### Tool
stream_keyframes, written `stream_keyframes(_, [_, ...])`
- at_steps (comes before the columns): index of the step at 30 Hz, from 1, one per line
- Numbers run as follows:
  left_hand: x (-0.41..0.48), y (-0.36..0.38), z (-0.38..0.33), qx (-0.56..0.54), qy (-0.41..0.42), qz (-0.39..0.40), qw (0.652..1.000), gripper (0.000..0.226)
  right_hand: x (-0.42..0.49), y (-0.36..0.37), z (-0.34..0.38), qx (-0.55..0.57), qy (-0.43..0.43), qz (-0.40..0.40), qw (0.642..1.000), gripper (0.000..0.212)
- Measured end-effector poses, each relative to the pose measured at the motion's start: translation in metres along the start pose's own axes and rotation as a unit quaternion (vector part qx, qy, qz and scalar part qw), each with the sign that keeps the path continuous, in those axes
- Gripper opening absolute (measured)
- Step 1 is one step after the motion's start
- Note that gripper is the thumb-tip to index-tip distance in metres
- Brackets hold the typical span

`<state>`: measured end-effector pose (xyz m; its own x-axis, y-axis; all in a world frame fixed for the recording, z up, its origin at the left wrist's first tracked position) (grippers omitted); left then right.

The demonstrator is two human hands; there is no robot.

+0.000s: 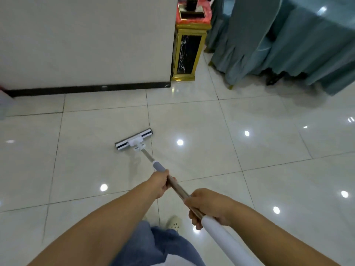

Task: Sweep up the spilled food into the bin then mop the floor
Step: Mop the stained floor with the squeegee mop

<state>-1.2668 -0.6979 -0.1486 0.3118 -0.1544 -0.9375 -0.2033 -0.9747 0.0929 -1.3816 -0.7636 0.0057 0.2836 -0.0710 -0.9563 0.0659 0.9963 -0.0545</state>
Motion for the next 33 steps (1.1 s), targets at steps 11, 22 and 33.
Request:
stream_keyframes(11, [-0.047,-0.011,-0.114,-0.036,0.203,-0.051,0.977,0.024,-0.044,-0.041,0.137,0.171,-0.199,-0.026,0.965,0.014])
stream_keyframes(22, [-0.069,-0.052,-0.283,0.117,0.386,-0.086,0.911,0.034,-0.059,-0.017,0.335,-0.019,-0.41,-0.191,0.892,0.022])
stream_keyframes(33, [-0.039,-0.078,-0.474,0.278,0.477,-0.074,0.831,0.024,-0.03,-0.022,0.552,-0.21,-0.492,-0.342,0.773,0.014])
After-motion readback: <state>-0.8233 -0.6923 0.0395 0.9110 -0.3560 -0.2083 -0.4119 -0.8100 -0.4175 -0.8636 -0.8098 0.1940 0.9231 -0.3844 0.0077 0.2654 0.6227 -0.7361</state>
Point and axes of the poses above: each hand's wrist, its own x-axis towards the middle knuckle, its own y-axis out of the palm, z = x × y, the point moved 10 cm from there along x, towards the middle knuckle, and after that the axes turned 3 degrees about -z, right-handed, at the moved point
